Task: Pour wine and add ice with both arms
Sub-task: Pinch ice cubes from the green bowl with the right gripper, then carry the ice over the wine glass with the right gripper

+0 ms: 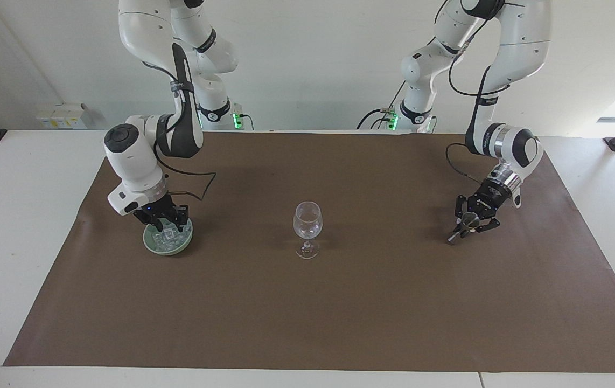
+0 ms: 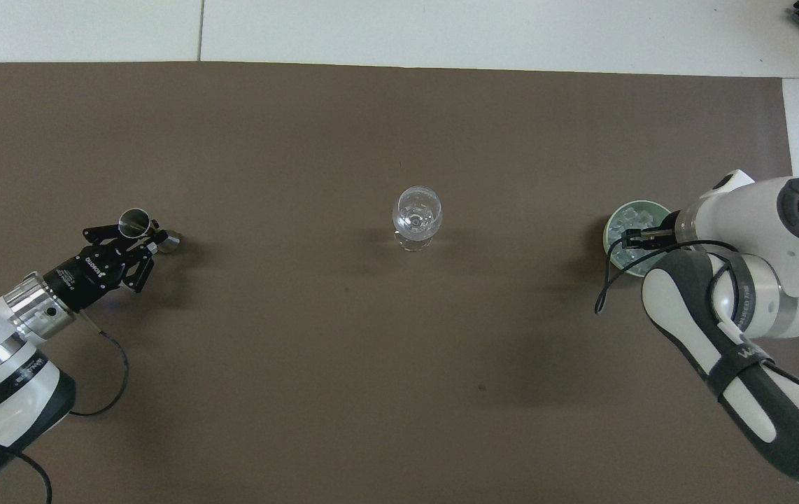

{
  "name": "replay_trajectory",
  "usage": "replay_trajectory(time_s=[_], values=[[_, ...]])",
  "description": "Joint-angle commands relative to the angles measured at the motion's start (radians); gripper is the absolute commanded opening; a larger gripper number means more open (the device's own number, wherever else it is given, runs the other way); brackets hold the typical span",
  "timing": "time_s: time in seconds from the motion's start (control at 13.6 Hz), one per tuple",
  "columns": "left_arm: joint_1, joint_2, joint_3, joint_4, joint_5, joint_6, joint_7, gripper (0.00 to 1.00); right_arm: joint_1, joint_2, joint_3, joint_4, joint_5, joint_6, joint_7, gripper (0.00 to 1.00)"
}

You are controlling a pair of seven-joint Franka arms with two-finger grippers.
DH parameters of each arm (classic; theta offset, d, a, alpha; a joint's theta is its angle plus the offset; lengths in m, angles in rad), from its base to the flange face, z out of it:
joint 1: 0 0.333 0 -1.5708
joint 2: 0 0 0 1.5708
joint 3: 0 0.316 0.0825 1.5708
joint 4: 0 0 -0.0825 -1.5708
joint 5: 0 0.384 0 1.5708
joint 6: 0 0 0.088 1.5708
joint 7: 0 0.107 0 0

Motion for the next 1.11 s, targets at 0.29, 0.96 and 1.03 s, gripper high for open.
replay_trajectory(time_s=[0.29, 0.96, 1.03], values=[[-0.006, 0.014, 0.006, -0.006, -0.023, 0.008, 0.026, 0.22, 0.0, -0.061, 0.01, 0.012, -0.008, -0.001, -0.016, 0.0], [0.009, 0.013, 0.007, 0.0, -0.006, 0.003, 0.026, 1.0, 0.101, -0.081, 0.16, 0.174, 0.006, 0.028, 0.22, 0.0], [0.009, 0.013, 0.013, 0.005, 0.023, -0.003, 0.028, 1.0, 0.134, -0.078, 0.162, 0.184, 0.006, 0.04, 0.289, 0.0]])
